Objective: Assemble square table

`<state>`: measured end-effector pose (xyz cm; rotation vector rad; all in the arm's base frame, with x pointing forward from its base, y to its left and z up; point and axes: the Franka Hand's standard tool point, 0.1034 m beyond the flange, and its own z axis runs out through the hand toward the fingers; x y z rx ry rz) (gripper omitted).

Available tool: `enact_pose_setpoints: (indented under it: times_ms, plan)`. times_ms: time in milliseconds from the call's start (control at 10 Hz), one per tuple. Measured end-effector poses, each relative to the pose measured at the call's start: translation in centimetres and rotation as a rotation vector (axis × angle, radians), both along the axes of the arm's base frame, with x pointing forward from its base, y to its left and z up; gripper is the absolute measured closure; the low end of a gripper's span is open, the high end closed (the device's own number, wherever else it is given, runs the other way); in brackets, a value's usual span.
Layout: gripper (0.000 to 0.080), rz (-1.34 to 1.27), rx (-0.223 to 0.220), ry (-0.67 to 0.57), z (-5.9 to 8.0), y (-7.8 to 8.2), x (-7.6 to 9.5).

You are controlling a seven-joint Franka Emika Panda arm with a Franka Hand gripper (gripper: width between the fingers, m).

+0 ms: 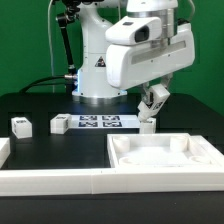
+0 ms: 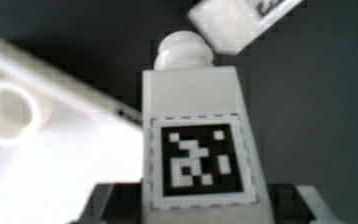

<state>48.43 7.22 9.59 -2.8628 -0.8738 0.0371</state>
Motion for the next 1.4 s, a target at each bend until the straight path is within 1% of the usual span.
enact_pose_setpoints:
  times_ms: [100,300,400,600,800,1000,1100,1200,1400]
  plan:
    - [0.0509,-0.006,0.013,-0.062,-0.3,-0.6,-0.2]
    - [0.0509,-0.011,0.019,-0.156,-0.5,-2.0,0.4]
    - [0.0509,-0.015,0.021,-0.162,0.4,-2.2,1.2]
    - [0.0509,-0.025,0.029,-0.172,1.6,-1.6,3.0]
    - [0.0509,-0.027,0.028,-0.164,1.2,-1.8,2.6]
    - [0.0509,-0.087,0.036,-0.133,1.2,-1.5,2.5]
    - [0.0509,-0.142,0.055,-0.076,1.9,-0.8,3.5]
    - [0.0509,-0.147,0.067,-0.086,2.2,-0.5,5.1]
    - [0.0509,-0.154,0.084,-0.100,1.9,-0.3,7.2]
